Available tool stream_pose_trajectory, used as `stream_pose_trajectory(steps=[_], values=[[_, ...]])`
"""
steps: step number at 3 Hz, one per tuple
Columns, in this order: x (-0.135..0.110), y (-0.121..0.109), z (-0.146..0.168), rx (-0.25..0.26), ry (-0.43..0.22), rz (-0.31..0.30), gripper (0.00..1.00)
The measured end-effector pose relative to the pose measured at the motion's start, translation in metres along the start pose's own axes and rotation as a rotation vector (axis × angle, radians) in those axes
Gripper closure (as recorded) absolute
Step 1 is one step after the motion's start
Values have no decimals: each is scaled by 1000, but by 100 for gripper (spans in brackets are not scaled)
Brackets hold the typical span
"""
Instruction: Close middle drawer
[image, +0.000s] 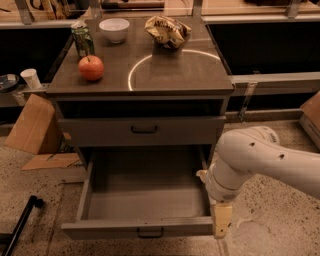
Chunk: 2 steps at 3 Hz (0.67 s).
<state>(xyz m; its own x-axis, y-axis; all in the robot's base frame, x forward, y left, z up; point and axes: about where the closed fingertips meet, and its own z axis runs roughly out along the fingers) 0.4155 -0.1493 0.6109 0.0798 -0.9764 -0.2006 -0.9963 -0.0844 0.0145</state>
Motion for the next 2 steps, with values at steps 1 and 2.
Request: stream_pose_trajectory(steps=[1,2], values=[[2,9,46,-34,-9,-5,19],[9,14,86,-77,-63,10,42]])
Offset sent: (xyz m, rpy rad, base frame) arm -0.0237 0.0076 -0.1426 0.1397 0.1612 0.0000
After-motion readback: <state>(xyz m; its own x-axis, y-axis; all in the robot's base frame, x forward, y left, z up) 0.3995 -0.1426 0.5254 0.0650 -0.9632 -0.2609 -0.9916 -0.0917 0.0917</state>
